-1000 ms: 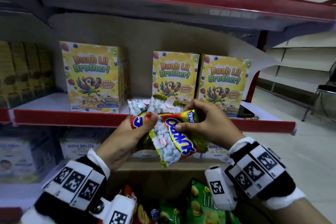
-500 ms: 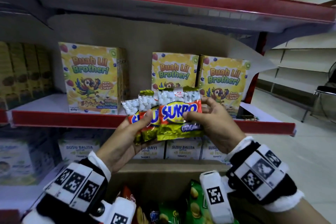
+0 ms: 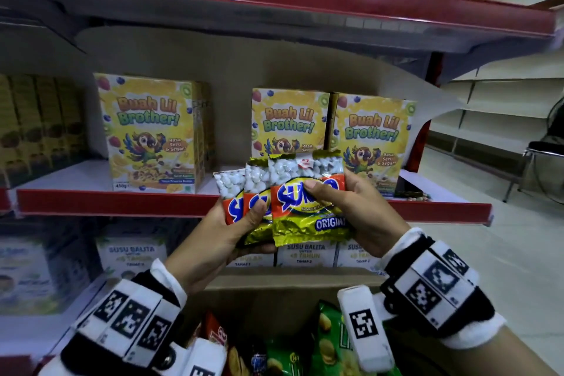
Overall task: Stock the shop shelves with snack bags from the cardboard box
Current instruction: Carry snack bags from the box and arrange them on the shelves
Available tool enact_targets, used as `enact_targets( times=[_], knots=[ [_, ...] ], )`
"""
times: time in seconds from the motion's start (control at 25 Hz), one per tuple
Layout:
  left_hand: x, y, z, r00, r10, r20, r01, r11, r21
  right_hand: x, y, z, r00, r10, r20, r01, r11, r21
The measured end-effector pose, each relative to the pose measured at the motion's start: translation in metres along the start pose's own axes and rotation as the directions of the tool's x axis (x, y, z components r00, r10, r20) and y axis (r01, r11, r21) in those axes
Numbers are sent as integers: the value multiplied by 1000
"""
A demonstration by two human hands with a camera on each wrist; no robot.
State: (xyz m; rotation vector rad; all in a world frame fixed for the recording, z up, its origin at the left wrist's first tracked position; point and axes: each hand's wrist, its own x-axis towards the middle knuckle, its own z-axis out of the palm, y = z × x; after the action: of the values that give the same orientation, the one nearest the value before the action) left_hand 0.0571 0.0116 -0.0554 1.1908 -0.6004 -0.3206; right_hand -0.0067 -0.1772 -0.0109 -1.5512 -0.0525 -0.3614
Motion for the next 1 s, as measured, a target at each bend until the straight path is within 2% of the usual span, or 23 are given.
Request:
enact_targets(
  times=[0.16,0.32,0.56,0.72,0.88,1.0],
  knots=[
    [4,-5,-3,1000,6,-9,-5,995,99,4,4,1,997,-61,-53,51,985,-163],
    [14,-16,-9,999,-3,-38,6,997,80,9,17,5,986,-138,-90,106,949,-296],
    [29,-30,-25,993,97,-70,-81,976,203,26,48,10,990,-132,-40,119,965,-234],
    [47,-40,-34,984,145,-106,-115,962,248,39,65,11,973,-223,-55,206,952,-228],
    [57,-35,-33,965,95,-243,-39,973,227,45,66,15,953,-278,-118,248,944,-217],
    [52,-20,-24,944,30,-327,31,983,179,42,52,19,971,-189,-146,153,963,-223]
  ],
)
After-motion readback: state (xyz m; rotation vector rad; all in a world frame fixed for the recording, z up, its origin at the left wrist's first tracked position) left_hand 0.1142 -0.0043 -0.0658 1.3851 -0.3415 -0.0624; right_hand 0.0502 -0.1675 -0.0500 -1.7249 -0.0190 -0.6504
